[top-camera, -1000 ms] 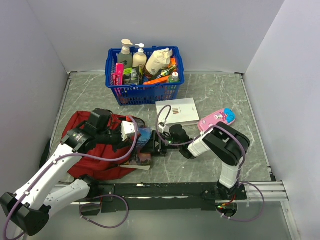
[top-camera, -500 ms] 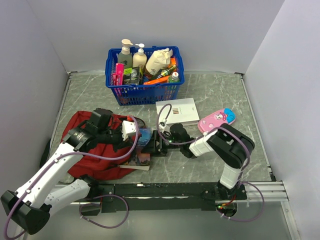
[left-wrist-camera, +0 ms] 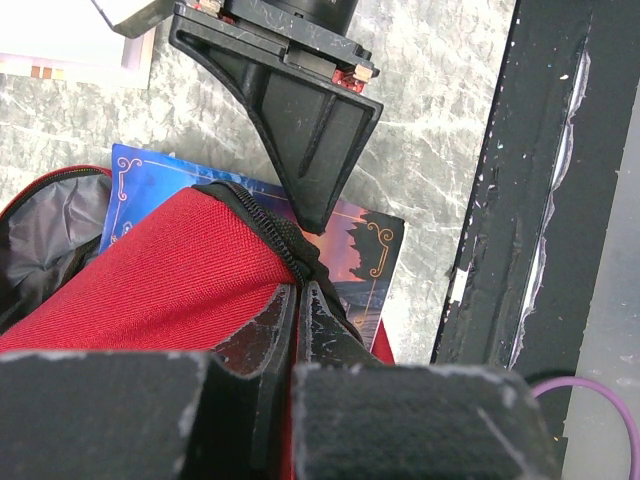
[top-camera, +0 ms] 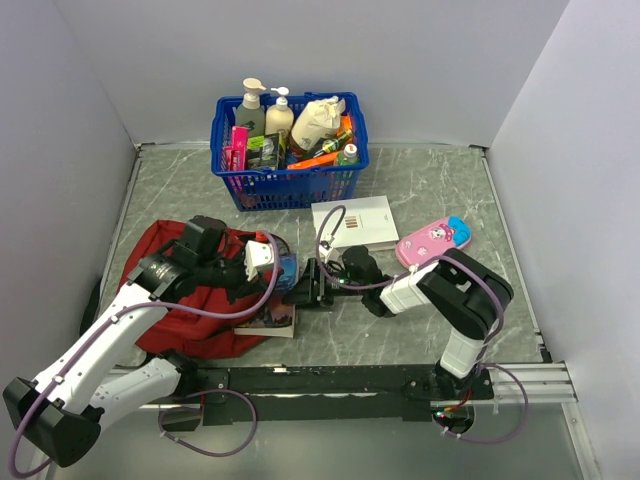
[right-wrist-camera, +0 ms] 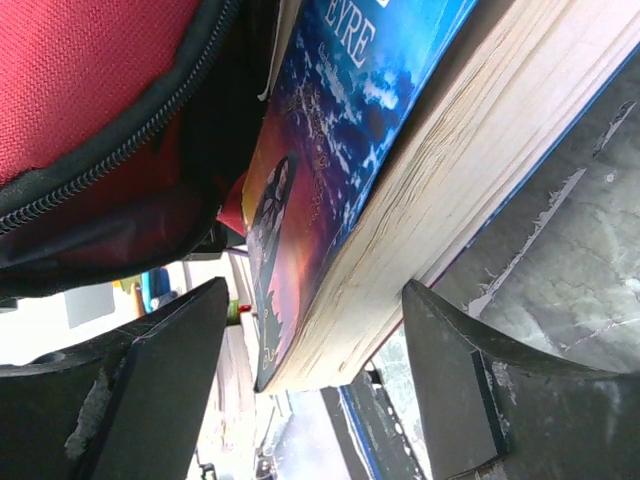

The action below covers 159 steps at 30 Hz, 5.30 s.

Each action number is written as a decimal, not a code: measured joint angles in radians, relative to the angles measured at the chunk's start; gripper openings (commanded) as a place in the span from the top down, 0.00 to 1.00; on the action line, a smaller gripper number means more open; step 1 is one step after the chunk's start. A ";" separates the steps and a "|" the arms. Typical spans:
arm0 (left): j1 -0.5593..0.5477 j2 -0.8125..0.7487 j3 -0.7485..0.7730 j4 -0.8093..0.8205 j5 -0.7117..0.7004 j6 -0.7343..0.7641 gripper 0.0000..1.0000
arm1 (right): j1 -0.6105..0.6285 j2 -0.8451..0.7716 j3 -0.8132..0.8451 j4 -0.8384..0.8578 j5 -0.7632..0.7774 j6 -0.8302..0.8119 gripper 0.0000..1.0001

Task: Pack the student bag
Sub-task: Place the book in the student bag.

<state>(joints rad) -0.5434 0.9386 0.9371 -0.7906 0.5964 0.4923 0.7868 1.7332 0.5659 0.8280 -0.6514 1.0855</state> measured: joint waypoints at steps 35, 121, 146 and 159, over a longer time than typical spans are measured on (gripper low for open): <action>0.000 -0.016 -0.014 0.019 0.010 -0.007 0.99 | -0.029 -0.119 0.048 -0.425 0.124 -0.276 0.10; 0.019 0.001 0.237 -0.261 -0.071 0.089 0.99 | -0.046 0.041 -0.088 0.282 -0.040 0.333 1.00; 0.026 -0.024 0.212 -0.215 -0.049 0.064 0.99 | -0.044 0.060 0.128 0.203 -0.045 0.201 1.00; 0.028 -0.005 0.201 -0.206 -0.014 0.068 0.99 | -0.028 0.051 0.136 0.009 0.209 0.147 1.00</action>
<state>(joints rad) -0.5156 0.9333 1.1378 -0.9970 0.5823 0.5606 0.7589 1.7840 0.7021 0.8368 -0.4427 1.2324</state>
